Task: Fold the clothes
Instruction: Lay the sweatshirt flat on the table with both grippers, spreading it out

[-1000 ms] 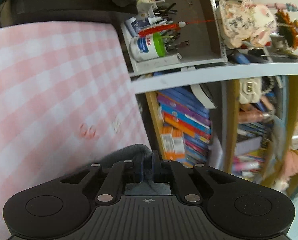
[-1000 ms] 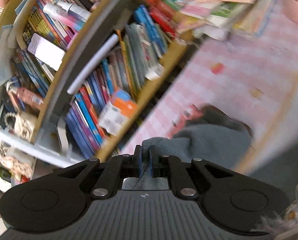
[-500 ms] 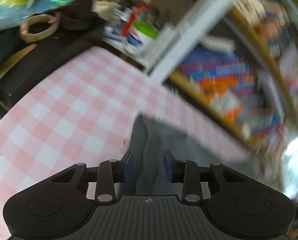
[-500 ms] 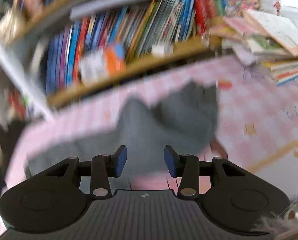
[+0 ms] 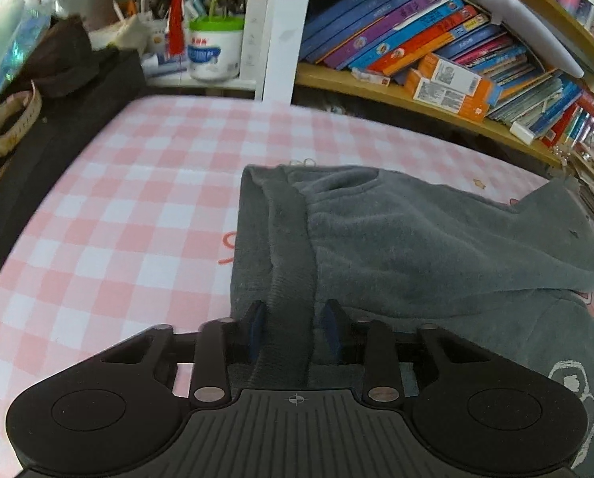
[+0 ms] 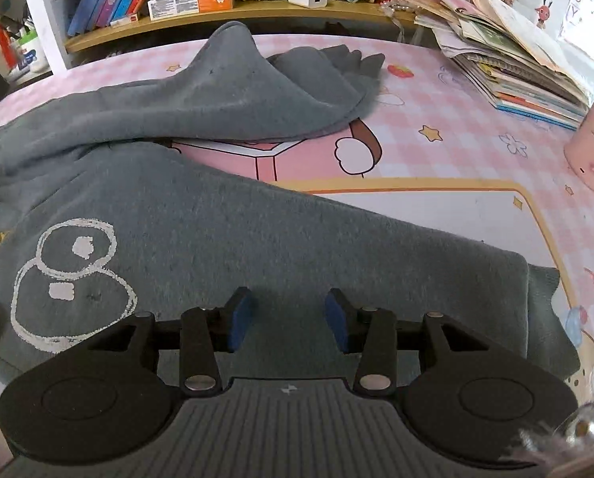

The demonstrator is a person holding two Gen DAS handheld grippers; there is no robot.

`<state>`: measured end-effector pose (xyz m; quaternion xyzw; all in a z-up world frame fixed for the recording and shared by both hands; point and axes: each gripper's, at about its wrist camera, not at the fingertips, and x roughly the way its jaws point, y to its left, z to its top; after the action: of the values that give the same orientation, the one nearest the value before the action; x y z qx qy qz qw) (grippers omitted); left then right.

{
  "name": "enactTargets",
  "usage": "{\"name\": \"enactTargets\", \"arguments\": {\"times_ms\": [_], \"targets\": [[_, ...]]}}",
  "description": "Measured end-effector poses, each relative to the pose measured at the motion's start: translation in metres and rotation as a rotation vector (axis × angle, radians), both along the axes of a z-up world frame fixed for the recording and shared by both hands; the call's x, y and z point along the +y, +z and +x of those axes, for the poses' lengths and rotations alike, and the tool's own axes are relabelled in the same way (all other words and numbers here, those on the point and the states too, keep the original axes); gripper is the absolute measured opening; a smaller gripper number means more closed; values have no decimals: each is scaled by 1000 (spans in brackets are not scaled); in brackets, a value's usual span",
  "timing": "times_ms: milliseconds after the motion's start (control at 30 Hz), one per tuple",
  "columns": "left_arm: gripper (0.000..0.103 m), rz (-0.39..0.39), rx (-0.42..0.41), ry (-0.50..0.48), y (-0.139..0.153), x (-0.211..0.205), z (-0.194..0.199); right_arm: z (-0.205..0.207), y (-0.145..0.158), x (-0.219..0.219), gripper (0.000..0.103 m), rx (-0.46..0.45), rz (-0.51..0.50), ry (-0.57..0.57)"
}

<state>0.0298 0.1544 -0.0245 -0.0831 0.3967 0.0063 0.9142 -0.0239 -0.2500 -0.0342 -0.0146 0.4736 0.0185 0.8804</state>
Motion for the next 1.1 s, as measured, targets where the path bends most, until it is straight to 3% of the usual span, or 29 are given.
{"name": "enactTargets", "arguments": {"times_ms": [100,200,267,333,433,567,667,767,900,1000,1100], "targets": [[2,-9,-106,-5,25,0,-16,1,1,2,41,3,-4,-5],[2,-114,-194,131,45,27,-36,1,3,5,43,10,-2,-1],[2,-140,-165,237,36,50,-39,1,4,9,48,12,12,18],[2,-103,-69,329,10,71,-37,0,5,16,51,11,10,48],[9,-94,-28,379,-8,90,-42,-1,6,27,51,7,-9,91],[18,-89,-21,384,-3,100,-48,1,5,30,52,13,-10,91],[17,-69,-62,388,10,95,-62,1,9,27,52,-5,-5,59],[17,-103,-113,287,20,80,-77,0,13,16,51,-20,3,5],[17,-167,-40,143,8,57,-83,0,10,2,49,5,8,-63],[17,-178,7,157,-4,55,-85,0,6,-11,49,22,23,-102],[17,-193,32,169,-8,59,-85,0,6,-30,41,18,18,-160]]}}
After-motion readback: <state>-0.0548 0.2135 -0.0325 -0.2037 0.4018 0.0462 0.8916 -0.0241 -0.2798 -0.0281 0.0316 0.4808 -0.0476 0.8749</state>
